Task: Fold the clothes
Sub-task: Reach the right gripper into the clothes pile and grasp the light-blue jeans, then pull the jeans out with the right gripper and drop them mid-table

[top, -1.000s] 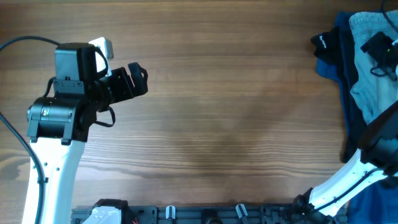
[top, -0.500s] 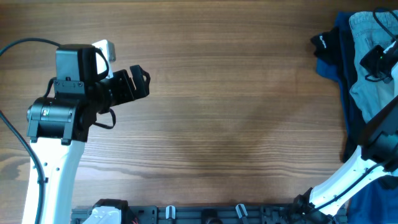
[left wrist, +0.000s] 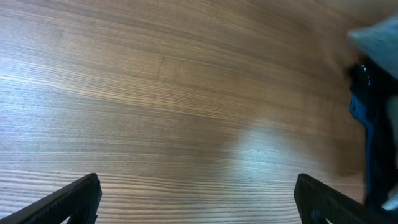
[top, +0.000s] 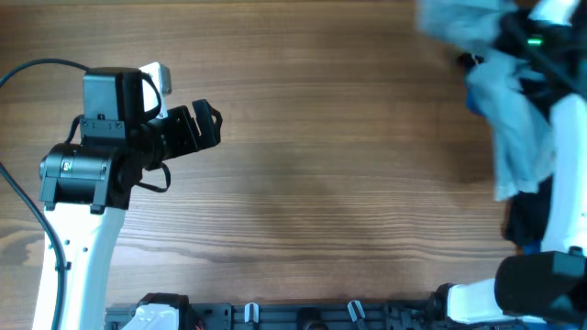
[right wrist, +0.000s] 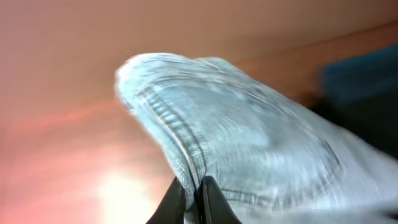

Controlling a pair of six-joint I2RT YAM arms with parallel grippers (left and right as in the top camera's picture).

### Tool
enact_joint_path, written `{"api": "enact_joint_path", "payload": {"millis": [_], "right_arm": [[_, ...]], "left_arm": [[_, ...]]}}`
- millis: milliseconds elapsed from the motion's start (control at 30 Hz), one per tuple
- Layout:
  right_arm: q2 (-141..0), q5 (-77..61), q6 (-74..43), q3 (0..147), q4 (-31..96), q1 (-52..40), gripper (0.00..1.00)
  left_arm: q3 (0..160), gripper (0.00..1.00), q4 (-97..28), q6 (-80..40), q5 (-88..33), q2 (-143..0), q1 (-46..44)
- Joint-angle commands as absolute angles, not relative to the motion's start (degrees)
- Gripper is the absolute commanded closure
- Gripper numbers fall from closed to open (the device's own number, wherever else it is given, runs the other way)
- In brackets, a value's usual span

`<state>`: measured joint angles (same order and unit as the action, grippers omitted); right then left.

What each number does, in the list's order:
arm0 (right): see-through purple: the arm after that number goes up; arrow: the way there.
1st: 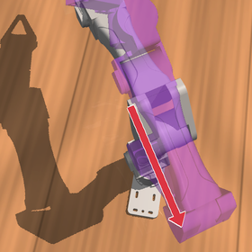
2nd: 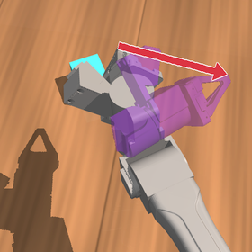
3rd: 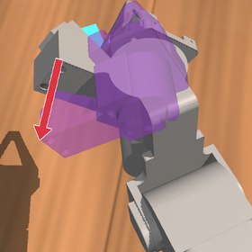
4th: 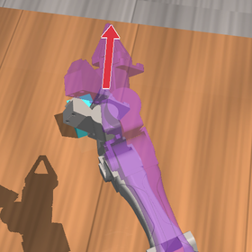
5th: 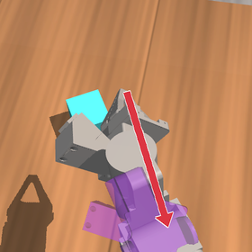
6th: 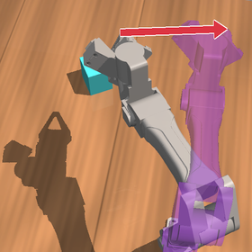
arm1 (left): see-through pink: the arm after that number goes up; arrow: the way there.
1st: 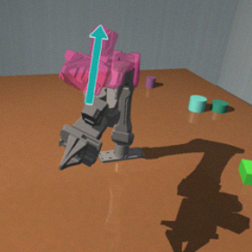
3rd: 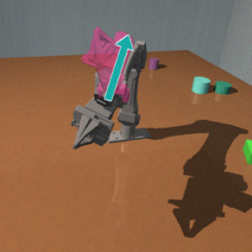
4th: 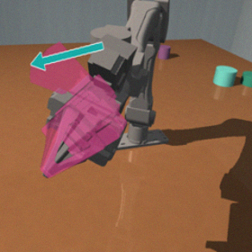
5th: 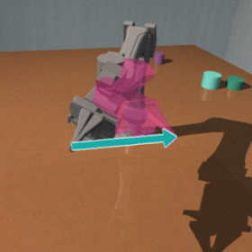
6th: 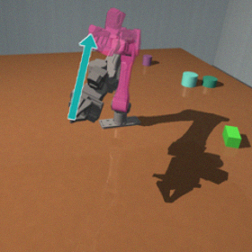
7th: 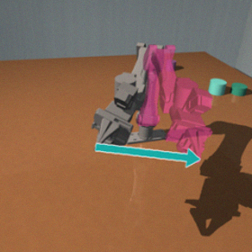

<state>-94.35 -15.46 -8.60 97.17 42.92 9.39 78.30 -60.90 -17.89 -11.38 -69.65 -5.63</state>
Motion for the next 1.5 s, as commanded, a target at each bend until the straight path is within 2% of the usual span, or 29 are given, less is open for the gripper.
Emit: {"api": "enact_joint_path", "payload": {"millis": [0,167,200,267,300,333,400,533,667,733,867,900,967,1000,1033,1133,1300,1400,1467], "right_arm": [[-98.45,-18.06,-7.66,97.80,43.88,-2.39,0.96],[-106.41,-21.82,-7.44,97.80,49.32,-20.08,0.96],[-107.61,-22.76,-5.63,97.80,51.11,-25.21,0.96],[-107.83,-21.80,-1.72,97.80,52.86,-29.89,0.95],[-107.77,-19.73,0.05,97.80,53.69,-31.86,0.85],[-107.37,-15.11,0.91,97.82,54.78,-33.87,0.64],[-106.74,-6.90,0.91,97.82,56.29,-35.29,0.64],[-105.84,-2.96,-2.59,97.82,55.75,-32.45,0.44],[-105.86,-8.58,-12.38,97.80,56.66,-21.54,0.41],[-105.86,-11.46,-13.93,97.80,57.43,-18.61,0.35],[-105.86,-17.89,-14.04,97.80,59.64,-13.43,0.33],[-105.86,-18.09,-13.89,97.80,61.34,-11.62,0.33],[-105.86,-18.06,-13.50,97.80,63.13,-10.70,0.33],[-105.86,-18.04,-13.39,97.80,64.03,-10.37,0.32],[-105.86,-18.04,-12.71,97.80,64.95,-10.13,0.32],[-105.86,-17.85,-12.01,97.80,66.78,-10.09,0.32],[-105.86,-17.82,-11.97,97.80,66.92,-10.09,0.32],[-105.86,-17.85,-11.97,97.80,66.92,-10.09,0.32],[-105.86,-17.82,-11.92,97.80,66.92,-10.09,0.31]], "left_arm": [[79.42,0.00,-60.93,-16.91,-6.11,-66.46,-5.87],[79.42,0.00,-60.93,-16.91,-2.44,-62.87,-5.89],[79.42,0.00,-60.95,-16.93,-2.46,-62.46,-5.89],[79.42,0.00,-61.19,-16.93,-2.46,-62.28,-5.89],[79.42,0.00,-61.39,-16.93,-2.48,-62.30,-5.89],[79.42,0.00,-61.60,-16.93,-2.48,-62.30,-5.89],[79.42,0.00,-61.87,-16.93,-2.48,-62.65,-5.89],[79.42,0.00,-61.87,-16.93,-2.52,-64.38,-5.89],[79.40,0.00,-61.10,-16.64,-5.52,-73.28,-5.91],[79.40,0.00,-59.64,-14.22,-8.60,-78.15,-5.91],[79.40,0.00,-52.36,-7.53,-20.01,-90.00,-6.68],[79.40,0.04,-47.68,-6.74,-21.50,-96.16,-7.53],[79.42,0.25,-43.64,-6.20,-21.43,-101.19,-8.36],[79.42,0.42,-41.30,-5.45,-21.19,-103.81,-8.80],[79.42,0.51,-38.48,-4.69,-20.32,-106.67,-9.30],[79.42,0.40,-31.55,-4.71,-14.39,-113.32,-10.63],[79.42,0.36,-28.18,-4.69,-9.56,-117.03,-11.14],[79.42,0.40,-28.27,-4.67,-7.88,-117.23,-11.14],[79.53,0.55,-28.23,-5.15,-3.22,-116.71,-11.11]]}}
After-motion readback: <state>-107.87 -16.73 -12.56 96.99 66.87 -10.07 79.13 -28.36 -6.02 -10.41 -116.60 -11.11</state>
